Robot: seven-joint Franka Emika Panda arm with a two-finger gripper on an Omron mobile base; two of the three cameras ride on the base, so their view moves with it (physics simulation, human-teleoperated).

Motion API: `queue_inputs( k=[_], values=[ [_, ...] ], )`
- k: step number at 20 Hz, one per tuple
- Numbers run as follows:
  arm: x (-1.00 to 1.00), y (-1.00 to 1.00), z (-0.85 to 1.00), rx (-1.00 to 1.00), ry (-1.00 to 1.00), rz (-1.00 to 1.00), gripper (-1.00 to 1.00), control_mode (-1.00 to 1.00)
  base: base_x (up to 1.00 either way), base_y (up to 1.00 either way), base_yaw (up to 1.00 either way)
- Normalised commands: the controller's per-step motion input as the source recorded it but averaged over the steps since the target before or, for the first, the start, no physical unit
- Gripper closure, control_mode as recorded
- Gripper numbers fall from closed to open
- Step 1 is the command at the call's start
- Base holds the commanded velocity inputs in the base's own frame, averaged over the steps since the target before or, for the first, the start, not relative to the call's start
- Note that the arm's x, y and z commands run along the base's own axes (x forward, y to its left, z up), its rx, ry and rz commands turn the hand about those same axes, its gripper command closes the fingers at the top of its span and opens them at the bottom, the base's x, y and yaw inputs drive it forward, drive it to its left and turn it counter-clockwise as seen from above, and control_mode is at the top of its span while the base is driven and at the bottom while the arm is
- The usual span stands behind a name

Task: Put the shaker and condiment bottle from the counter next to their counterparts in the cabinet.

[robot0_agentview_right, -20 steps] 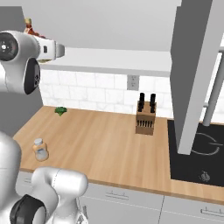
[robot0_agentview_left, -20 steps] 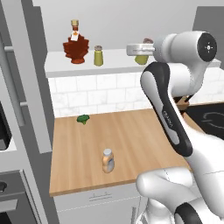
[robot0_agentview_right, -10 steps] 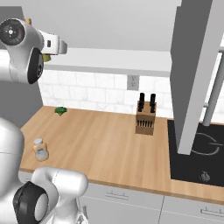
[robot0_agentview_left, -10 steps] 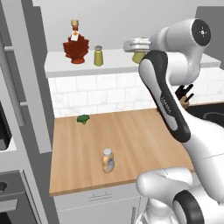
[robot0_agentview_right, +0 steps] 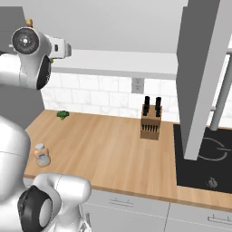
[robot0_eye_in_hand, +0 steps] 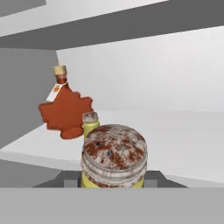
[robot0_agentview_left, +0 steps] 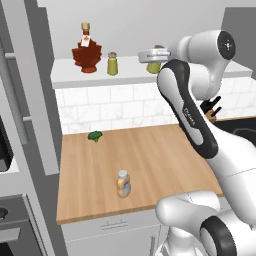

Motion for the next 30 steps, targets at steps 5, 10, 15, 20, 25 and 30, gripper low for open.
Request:
queue_inputs(
  k=[5,10,15,20,25,30],
  values=[
    [0.43,0.00,0.00,-0.01,-0.03,0.01,1.00,-1.00,0.00,0.00,0.00],
    [0.41,0.00,0.00,0.00,-0.01,0.01,1.00,-1.00,0.00,0.00,0.00],
    [0.40,0.03,0.00,0.00,0.00,0.04,1.00,-1.00,0.00,0.00,0.00],
    [0.41,0.10,0.00,0.00,0.00,0.09,1.00,-1.00,0.00,0.00,0.00],
    [0.11,0.04,-0.17,-0.05,0.02,0.02,1.00,-1.00,0.00,0.00,0.00],
    [0.00,0.01,-0.05,0.00,0.01,0.00,1.00,-1.00,0.00,0.00,0.00]
  ],
)
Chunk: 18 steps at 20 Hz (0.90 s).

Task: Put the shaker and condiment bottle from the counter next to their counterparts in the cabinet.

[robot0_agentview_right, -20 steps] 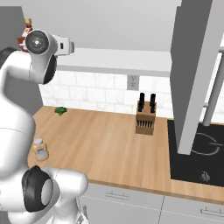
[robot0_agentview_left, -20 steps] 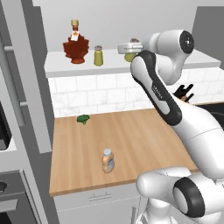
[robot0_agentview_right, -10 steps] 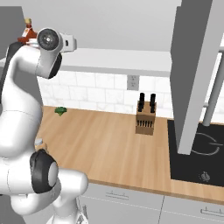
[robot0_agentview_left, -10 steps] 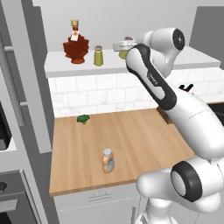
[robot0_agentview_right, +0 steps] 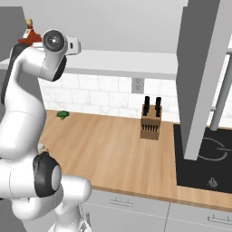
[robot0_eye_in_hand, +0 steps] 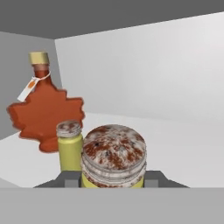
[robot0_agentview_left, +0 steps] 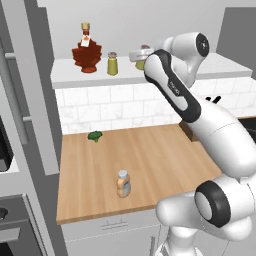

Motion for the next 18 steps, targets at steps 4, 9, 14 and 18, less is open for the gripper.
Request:
queue_inputs(
  k=[4,9,14,18],
  values=[
    [0.00,0.07,-0.01,0.00,0.00,0.00,1.00,-1.00,0.00,0.00,0.00],
    [0.06,0.17,-0.04,0.00,0.00,0.00,1.00,-1.00,0.00,0.00,0.00],
    [0.16,0.15,-0.07,0.00,0.00,0.00,1.00,-1.00,0.00,0.00,0.00],
    [0.41,0.02,-0.01,0.00,0.00,0.00,1.00,-1.00,0.00,0.00,0.00]
  ],
)
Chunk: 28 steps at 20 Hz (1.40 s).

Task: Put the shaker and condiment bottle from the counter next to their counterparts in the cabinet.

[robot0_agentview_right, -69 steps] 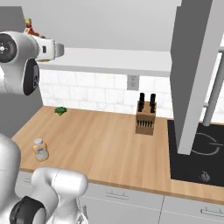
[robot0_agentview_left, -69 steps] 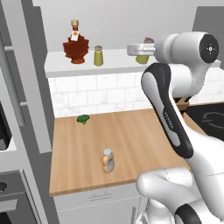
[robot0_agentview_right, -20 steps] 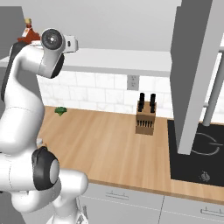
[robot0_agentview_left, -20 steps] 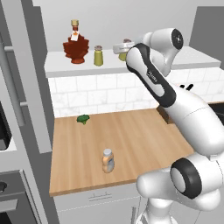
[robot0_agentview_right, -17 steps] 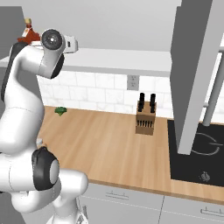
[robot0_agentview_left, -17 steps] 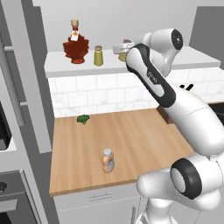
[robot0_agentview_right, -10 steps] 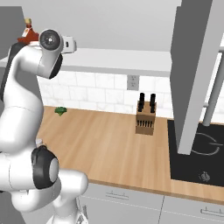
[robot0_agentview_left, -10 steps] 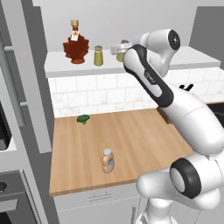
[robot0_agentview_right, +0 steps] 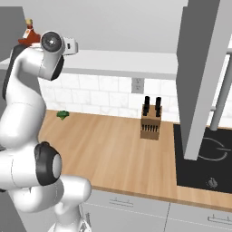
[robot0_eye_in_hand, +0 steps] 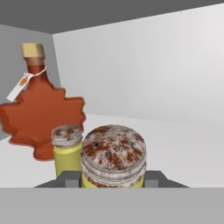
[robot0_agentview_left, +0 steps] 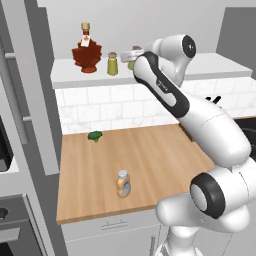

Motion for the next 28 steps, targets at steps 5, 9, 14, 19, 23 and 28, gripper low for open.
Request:
queue_inputs(
  k=[5,9,14,19,23,28],
  values=[
    [0.39,0.00,-0.03,0.00,-0.01,0.00,1.00,-1.00,0.00,0.00,0.00],
    [0.16,0.14,-0.19,0.00,0.00,0.00,1.00,-1.00,0.00,0.00,0.00],
    [0.12,0.05,-0.04,0.00,0.00,0.00,1.00,-1.00,0.00,0.00,0.00],
    [0.14,0.05,-0.05,0.00,0.00,0.00,1.00,-1.00,0.00,0.00,0.00],
    [0.20,0.11,-0.10,0.00,0.00,0.00,1.00,-1.00,0.00,0.00,0.00],
    [0.21,0.12,-0.02,0.00,0.00,0.00,-1.00,-1.00,0.00,0.00,0.00]
  ],
)
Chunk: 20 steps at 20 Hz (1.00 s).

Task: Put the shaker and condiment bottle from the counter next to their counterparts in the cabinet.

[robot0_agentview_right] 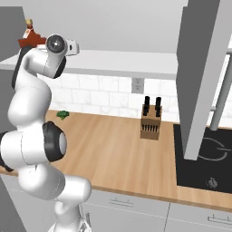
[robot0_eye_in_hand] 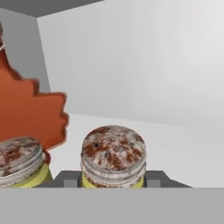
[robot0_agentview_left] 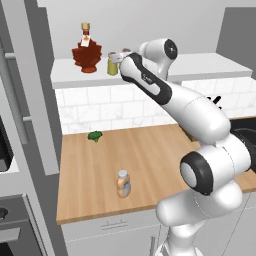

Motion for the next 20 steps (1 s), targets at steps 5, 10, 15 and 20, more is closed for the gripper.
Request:
queue_inputs(
  k=[5,10,15,20],
  values=[
    [0.02,0.00,0.00,0.00,0.00,0.00,-1.00,-1.00,0.00,0.00,0.00],
    [0.01,0.00,0.00,0.00,0.00,0.00,-1.00,-1.00,0.00,0.00,0.00],
    [0.03,0.00,0.00,0.00,0.00,0.00,-1.00,-1.00,0.00,0.00,0.00],
    [0.00,-0.03,0.00,0.00,0.00,0.00,-1.00,-1.00,0.00,0.00,0.00]
  ],
)
